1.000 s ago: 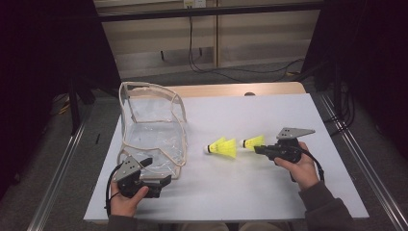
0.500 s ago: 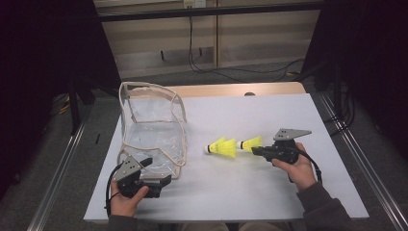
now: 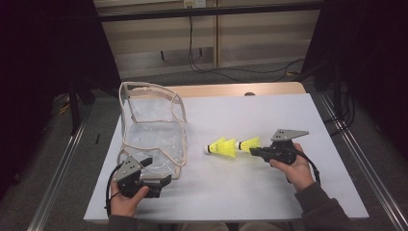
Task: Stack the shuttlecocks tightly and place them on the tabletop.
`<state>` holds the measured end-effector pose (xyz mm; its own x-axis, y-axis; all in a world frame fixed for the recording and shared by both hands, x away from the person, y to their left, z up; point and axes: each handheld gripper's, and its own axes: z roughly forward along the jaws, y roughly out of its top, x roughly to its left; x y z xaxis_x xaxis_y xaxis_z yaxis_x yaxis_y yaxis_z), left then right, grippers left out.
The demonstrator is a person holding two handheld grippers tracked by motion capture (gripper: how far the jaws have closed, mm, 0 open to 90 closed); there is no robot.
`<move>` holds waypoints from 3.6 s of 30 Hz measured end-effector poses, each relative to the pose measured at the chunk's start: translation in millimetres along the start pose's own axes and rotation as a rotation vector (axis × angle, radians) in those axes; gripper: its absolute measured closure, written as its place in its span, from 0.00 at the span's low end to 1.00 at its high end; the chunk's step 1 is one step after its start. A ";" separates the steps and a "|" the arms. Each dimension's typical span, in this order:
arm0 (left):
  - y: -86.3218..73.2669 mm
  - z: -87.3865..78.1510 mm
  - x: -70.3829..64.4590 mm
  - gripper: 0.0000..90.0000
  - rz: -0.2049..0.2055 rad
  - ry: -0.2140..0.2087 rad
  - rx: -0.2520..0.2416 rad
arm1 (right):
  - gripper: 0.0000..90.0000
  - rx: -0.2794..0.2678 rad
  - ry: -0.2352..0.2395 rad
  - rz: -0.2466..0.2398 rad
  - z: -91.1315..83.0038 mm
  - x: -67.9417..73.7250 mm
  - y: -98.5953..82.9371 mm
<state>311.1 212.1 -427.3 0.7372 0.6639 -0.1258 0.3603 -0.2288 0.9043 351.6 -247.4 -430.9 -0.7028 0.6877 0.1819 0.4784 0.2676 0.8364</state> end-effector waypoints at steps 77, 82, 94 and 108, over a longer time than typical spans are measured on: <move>-0.4 0.4 -0.2 0.03 0.001 -0.006 -0.001 | 1.00 0.002 0.022 0.004 31.3 20.8 1.4; -0.4 0.5 -0.2 0.03 0.001 -0.006 -0.001 | 1.00 -0.001 0.018 0.009 31.8 20.2 1.3; -0.5 0.5 -0.2 0.03 -0.001 -0.003 -0.002 | 1.00 -0.008 0.012 0.033 35.7 20.4 0.9; -0.7 0.4 -0.1 0.03 0.000 -0.003 -0.003 | 1.00 -0.012 -0.003 0.042 40.4 21.2 0.3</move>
<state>311.1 212.0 -428.1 0.7388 0.6619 -0.1270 0.3586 -0.2265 0.9056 358.2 -205.4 -447.8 -0.6810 0.6998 0.2155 0.5010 0.2307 0.8341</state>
